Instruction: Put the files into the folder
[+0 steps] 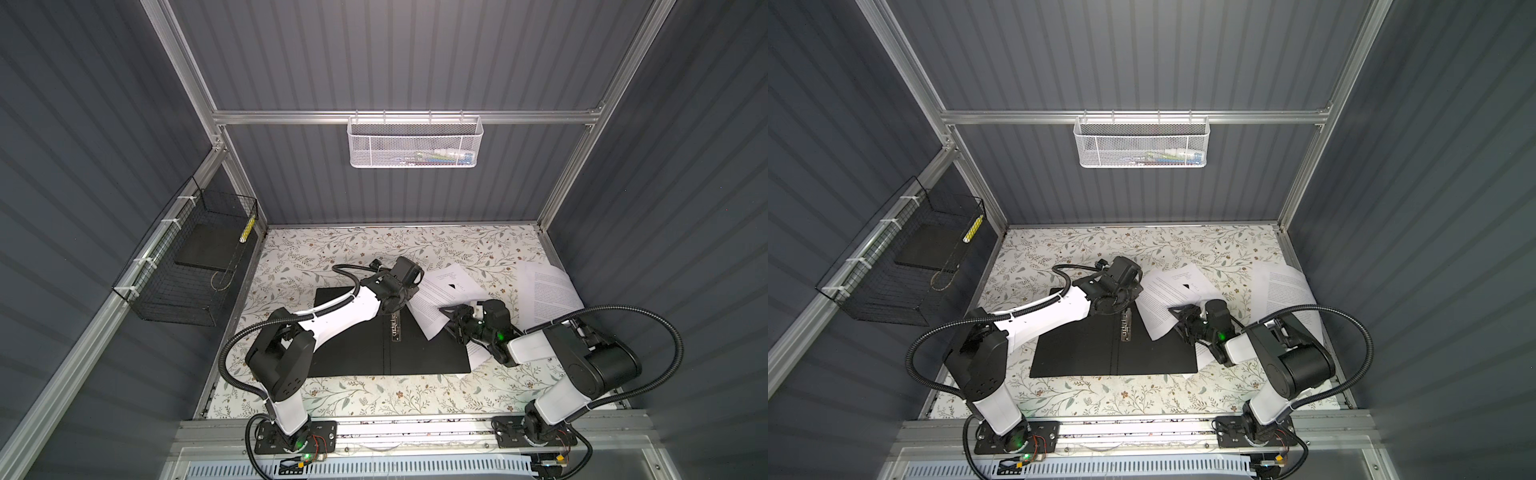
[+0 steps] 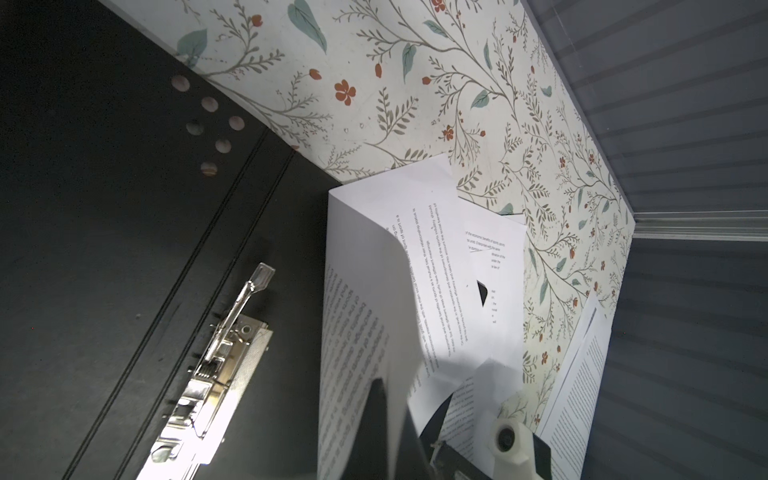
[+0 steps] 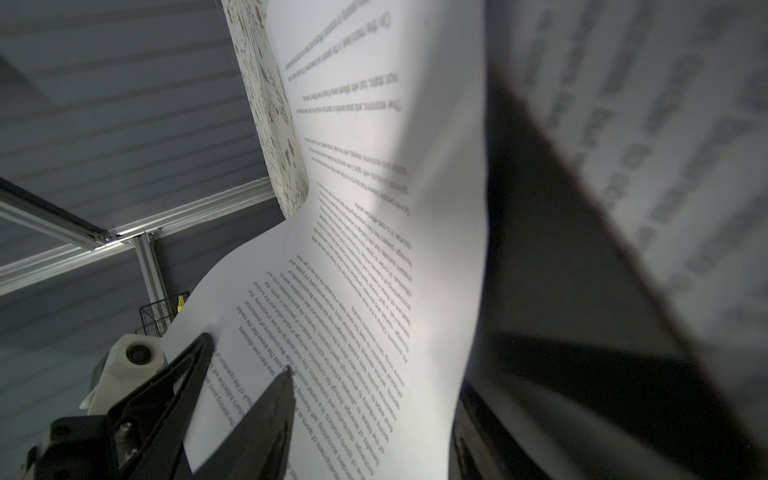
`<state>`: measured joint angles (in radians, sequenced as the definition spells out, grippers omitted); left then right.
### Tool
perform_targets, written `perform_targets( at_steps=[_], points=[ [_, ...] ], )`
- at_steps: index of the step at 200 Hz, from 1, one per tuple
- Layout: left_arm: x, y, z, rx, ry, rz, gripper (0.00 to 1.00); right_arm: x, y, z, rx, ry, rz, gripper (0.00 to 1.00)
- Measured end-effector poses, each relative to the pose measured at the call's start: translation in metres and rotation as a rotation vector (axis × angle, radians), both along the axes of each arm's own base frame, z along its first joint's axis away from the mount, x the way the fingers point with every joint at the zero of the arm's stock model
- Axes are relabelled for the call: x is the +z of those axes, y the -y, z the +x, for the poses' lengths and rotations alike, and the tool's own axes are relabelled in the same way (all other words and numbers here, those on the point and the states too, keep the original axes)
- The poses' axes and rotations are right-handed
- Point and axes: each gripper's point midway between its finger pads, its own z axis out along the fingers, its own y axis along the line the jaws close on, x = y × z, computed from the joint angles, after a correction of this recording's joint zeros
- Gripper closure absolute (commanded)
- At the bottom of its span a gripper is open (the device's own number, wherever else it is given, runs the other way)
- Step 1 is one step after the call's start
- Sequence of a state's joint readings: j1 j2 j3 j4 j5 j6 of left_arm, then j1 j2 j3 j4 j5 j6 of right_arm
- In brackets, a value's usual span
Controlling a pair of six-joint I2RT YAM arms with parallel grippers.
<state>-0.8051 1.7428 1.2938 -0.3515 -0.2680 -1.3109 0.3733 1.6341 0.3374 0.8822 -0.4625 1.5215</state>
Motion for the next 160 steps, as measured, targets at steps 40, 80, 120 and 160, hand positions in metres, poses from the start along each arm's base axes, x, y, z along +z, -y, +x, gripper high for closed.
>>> perform_targets(
  at_steps=[40, 80, 120, 160],
  points=[
    [0.002, -0.005, -0.005, 0.008, 0.003, -0.012, 1.00, -0.013, 0.003, -0.002, -0.017, -0.024, -0.008, 0.63],
    [0.008, -0.004, -0.004, 0.015, 0.018, -0.038, 1.00, -0.022, 0.003, 0.000, -0.033, -0.027, 0.008, 0.77],
    [0.000, -0.008, -0.008, 0.028, 0.007, -0.042, 1.00, -0.022, 0.003, 0.003, -0.042, -0.012, 0.028, 0.76],
    [-0.003, -0.010, -0.009, 0.036, 0.000, -0.043, 1.00, -0.021, 0.003, 0.003, -0.053, -0.006, 0.041, 0.92]
  ],
)
